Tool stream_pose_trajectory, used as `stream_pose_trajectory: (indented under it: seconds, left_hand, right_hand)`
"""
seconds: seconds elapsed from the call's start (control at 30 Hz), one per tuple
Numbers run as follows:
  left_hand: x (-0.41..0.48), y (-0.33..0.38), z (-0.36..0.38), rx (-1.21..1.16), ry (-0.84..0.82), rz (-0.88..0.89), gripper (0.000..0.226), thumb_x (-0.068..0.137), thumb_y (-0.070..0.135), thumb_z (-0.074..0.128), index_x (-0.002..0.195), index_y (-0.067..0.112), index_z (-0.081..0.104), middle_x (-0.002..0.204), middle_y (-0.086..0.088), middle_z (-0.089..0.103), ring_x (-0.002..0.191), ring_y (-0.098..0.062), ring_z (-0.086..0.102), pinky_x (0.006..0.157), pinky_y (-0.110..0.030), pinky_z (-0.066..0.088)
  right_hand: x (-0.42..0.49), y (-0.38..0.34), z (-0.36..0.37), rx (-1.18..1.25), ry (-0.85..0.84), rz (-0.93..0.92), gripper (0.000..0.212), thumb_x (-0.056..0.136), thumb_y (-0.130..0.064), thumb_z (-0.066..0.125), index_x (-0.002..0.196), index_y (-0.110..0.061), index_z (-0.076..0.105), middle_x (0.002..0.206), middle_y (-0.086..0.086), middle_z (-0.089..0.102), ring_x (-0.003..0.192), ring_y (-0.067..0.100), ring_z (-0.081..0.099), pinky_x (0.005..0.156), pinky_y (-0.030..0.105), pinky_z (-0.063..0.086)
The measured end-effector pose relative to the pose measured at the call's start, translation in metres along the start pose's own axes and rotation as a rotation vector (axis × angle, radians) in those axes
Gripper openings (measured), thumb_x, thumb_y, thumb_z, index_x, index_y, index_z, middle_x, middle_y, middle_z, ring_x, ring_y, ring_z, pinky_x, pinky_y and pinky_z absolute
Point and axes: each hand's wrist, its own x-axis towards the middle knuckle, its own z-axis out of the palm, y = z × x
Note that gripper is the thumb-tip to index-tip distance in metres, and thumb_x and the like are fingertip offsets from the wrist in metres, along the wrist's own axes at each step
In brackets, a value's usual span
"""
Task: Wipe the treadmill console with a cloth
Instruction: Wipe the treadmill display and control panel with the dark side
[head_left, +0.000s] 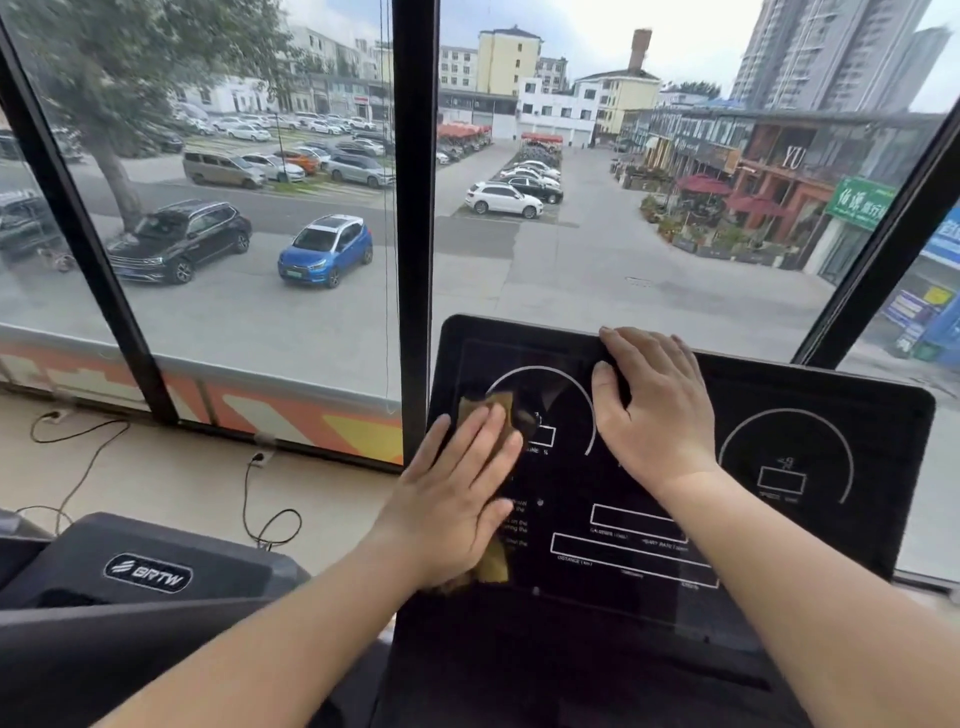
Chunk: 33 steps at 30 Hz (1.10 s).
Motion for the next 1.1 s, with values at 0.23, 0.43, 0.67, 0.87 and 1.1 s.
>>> stream_pose_trajectory:
  seconds: [0.23, 0.43, 0.67, 0.87, 1.1]
  left_hand:
    - [0.046, 0.021, -0.012, -0.109, 0.049, -0.171, 0.073, 0.105, 0.049, 0.027, 0.164, 0.018, -0.003, 0.171, -0.012, -0.014, 0.157, -0.026, -0.021, 0.128, -0.053, 0.000]
    - [0.048, 0.026, -0.007, 0.075, 0.036, 0.142, 0.068, 0.106, 0.051, 0.025, 0.164, 0.024, 0.003, 0.173, -0.009, 0.000, 0.159, -0.023, -0.009, 0.127, -0.052, -0.003]
    - [0.076, 0.077, -0.008, -0.090, 0.114, -0.111, 0.072, 0.106, 0.048, 0.027, 0.164, 0.017, -0.002, 0.170, -0.015, -0.018, 0.157, -0.029, -0.020, 0.127, -0.051, -0.007]
    - [0.067, 0.051, -0.011, 0.127, 0.035, 0.394, 0.062, 0.109, 0.049, 0.023, 0.164, 0.027, 0.006, 0.172, -0.003, -0.004, 0.159, -0.020, -0.009, 0.127, -0.051, -0.006]
    - [0.073, 0.032, -0.014, -0.080, 0.164, -0.147, 0.070, 0.105, 0.045, 0.032, 0.165, 0.019, 0.005, 0.172, -0.012, -0.008, 0.159, -0.027, -0.010, 0.128, -0.054, 0.001]
  right_hand:
    - [-0.001, 0.035, -0.038, -0.151, -0.127, 0.063, 0.054, 0.106, -0.046, 0.031, 0.156, -0.027, 0.037, 0.164, -0.006, 0.036, 0.154, 0.011, 0.024, 0.129, 0.037, 0.008]
    - [-0.006, 0.050, -0.037, -0.085, -0.079, 0.110, 0.048, 0.105, -0.043, 0.038, 0.150, -0.030, 0.048, 0.153, -0.008, 0.049, 0.148, 0.013, 0.034, 0.128, 0.037, 0.012]
    - [-0.008, 0.053, -0.031, -0.084, -0.014, 0.097, 0.045, 0.104, -0.042, 0.042, 0.146, -0.030, 0.052, 0.148, -0.007, 0.054, 0.144, 0.015, 0.040, 0.128, 0.038, 0.015]
    - [-0.010, 0.055, -0.029, -0.104, 0.008, 0.075, 0.048, 0.101, -0.042, 0.040, 0.145, -0.029, 0.053, 0.145, -0.008, 0.056, 0.142, 0.016, 0.043, 0.127, 0.040, 0.018]
    - [-0.008, 0.055, -0.021, -0.127, 0.046, 0.084, 0.044, 0.102, -0.039, 0.044, 0.144, -0.029, 0.053, 0.141, -0.010, 0.056, 0.141, 0.016, 0.043, 0.128, 0.041, 0.015]
